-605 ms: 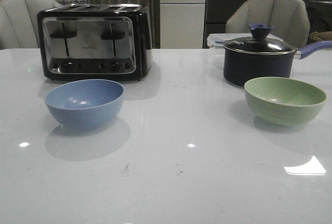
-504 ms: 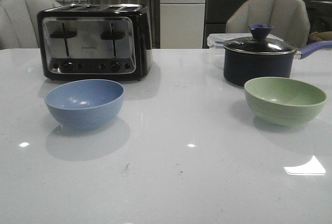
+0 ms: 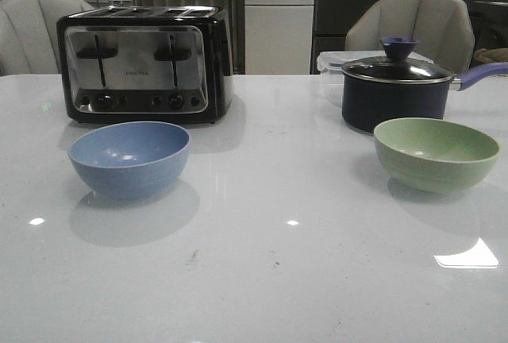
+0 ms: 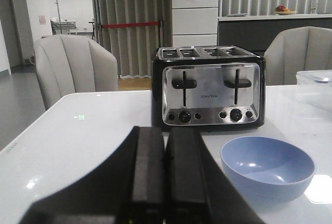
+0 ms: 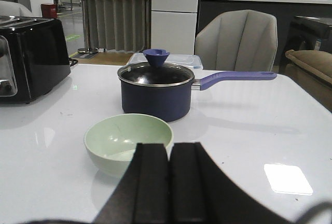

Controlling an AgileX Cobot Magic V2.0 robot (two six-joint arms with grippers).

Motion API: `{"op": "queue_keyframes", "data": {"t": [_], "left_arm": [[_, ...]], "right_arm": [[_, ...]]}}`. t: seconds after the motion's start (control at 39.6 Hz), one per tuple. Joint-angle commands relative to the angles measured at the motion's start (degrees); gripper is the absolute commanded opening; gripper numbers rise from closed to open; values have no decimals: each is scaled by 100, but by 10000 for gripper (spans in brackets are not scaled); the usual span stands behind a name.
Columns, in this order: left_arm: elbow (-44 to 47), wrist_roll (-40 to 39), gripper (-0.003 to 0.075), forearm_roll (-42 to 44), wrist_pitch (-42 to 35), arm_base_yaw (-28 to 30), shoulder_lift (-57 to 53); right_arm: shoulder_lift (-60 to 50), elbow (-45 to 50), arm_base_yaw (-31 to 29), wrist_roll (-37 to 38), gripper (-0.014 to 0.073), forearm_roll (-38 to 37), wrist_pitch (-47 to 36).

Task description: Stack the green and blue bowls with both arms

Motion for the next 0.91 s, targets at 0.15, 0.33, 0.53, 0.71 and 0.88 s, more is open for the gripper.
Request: {"op": "queue_keyframes", "data": {"t": [0.15, 0.33, 0.53, 0.71, 0.88], "left_arm": [[18, -58, 93, -38, -539, 3, -111], [-50, -48, 93, -21, -642, 3, -111], [-935, -48, 93, -193, 0, 3, -79], [-2208, -48, 93, -297, 933, 3, 330], [-3379, -48, 93, -297, 1941, 3, 1207]], "right_arm": [[-104, -20, -34, -42, 52, -6, -489], [-104, -64, -34, -42, 52, -6, -649], [-90, -902, -17, -42, 52, -6, -132], [293, -2087, -17, -42, 52, -6, 991], [1153, -3143, -17, -42, 52, -6, 1914]]}}
